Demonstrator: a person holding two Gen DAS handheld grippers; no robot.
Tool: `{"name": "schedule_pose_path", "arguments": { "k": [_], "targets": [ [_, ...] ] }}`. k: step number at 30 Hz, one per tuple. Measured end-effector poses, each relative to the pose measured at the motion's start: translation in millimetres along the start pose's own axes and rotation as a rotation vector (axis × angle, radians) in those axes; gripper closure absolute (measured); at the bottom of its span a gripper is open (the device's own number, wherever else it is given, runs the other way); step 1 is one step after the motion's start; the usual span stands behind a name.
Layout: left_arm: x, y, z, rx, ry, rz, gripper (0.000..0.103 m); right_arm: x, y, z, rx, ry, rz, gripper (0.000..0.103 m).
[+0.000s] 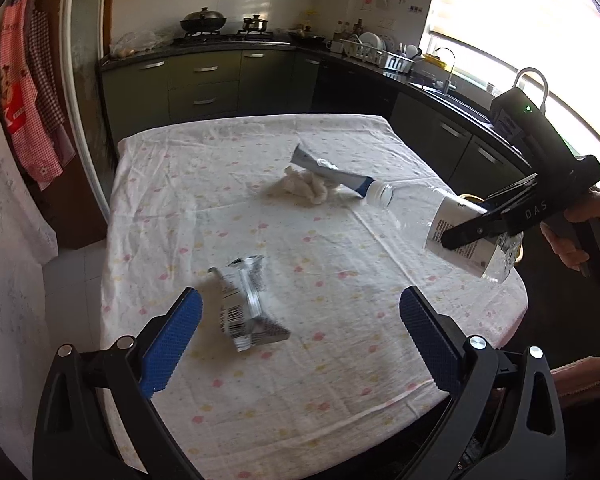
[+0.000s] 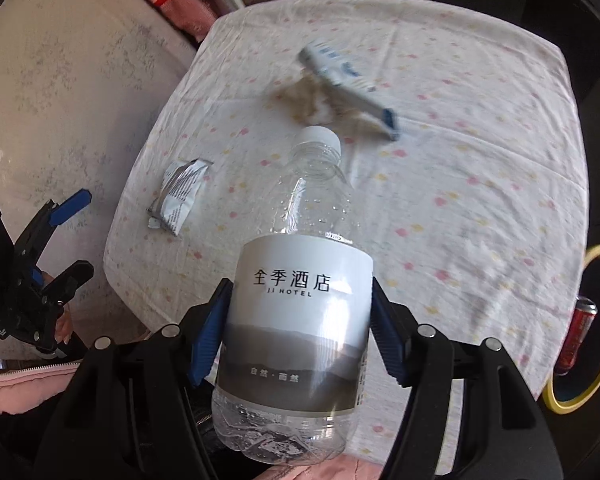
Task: Collect trash
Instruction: 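Carry the water bottle over the bin and open the right tool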
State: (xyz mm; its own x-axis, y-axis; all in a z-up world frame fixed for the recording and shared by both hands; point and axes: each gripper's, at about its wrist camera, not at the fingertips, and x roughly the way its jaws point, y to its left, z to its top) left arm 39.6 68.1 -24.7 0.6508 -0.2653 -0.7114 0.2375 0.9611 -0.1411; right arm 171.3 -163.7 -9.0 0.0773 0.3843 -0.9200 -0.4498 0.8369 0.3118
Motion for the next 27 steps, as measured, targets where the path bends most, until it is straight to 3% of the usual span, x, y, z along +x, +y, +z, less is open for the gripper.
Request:
{"name": "schedule_pose_path", "arguments": {
  "k": [7, 11, 16, 20, 22, 27],
  "targets": [
    [19, -41, 12, 0.072, 0.029, -0.027, 0.005, -47, -101, -30, 0.197, -0.112, -0.066, 0.04],
    [29, -59, 17, 0.096, 0.039, -0.032, 0.005, -64, -187, -60, 0.371, -0.143, -0.138, 0.04],
    [42, -75, 25, 0.095, 0.055, -0.041, 0.005, -66, -262, -80, 0.488, -0.154, -0.222, 0.04],
    [49, -85, 30, 0.106, 0.067, -0.041, 0.005, -50, -286, -80, 0.467, -0.144, -0.283, 0.038],
    [51, -88, 31, 0.114, 0.07, -0.038, 0.005, -45, -298, -81, 0.481, -0.15, -0.36, 0.031],
    [54, -84, 32, 0.113, 0.076, -0.026, 0.005, -55, -305, -92, 0.532, -0.206, -0.315, 0.03]
  ]
}}
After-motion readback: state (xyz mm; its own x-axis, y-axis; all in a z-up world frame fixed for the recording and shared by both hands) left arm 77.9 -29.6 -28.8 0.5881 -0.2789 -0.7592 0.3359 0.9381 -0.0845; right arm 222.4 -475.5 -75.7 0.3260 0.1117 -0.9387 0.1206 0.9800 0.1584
